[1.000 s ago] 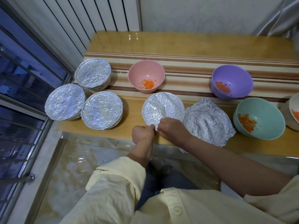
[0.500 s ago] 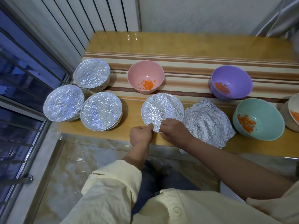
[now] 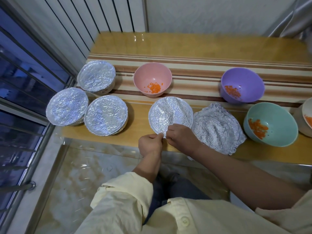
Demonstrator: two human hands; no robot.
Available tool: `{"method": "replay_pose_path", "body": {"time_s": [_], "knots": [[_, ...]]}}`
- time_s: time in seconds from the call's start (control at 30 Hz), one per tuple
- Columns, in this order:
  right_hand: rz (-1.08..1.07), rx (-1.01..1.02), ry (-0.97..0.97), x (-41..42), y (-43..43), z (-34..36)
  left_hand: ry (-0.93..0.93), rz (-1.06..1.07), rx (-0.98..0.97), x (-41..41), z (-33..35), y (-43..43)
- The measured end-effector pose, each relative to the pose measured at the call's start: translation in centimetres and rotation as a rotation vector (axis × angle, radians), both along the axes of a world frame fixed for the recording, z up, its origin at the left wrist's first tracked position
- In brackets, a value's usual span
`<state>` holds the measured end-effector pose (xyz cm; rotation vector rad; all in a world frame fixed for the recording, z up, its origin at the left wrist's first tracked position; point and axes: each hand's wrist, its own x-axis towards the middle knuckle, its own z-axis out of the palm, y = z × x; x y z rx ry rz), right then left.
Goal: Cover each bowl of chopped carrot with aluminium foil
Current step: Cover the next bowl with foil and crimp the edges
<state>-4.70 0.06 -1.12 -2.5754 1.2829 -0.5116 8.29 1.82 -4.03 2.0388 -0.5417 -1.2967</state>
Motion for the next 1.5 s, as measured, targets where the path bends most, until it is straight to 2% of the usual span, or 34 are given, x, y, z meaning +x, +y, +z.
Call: {"method": "replay_pose_path", "body": {"time_s": [0.1,0.33,0.43,0.63,0.8,1.23,1.5], "knots": [[-0.002,0.008,0.008,0.0,0.0,-0.2,-0.023,0.042,0.021,0.0,0.3,-0.6],[-0.009,0.047,-0.037,-1.1,-0.2,-0.1,-0.074,0.002,0.060,0.6,0.7,-2.0],[0.009,0.006,0.006,-2.1,-0.1,-0.2,-0.085,-0.026,0.056,1.2,0.8,-2.4],[0.050,-0.084,0.028,-1.5,-0.3,-0.6,-0.040,-0.007,0.025,1.4,1.1,-1.9],[0.067,-0.074,0.032,-1.4,-0.3,-0.3,0.037,0.000,0.010,-0.3,0.7,0.4],[0.055,-0.041,0.001,-1.1,-0.1,-0.3,0.089,0.038,0.046,-0.6,0.3,0.2],[0.019,-0.027,-0.033,-0.7,-0.1,-0.6,-0.022,0.006,0.077,-0.3,-0.1,-1.4]]}}
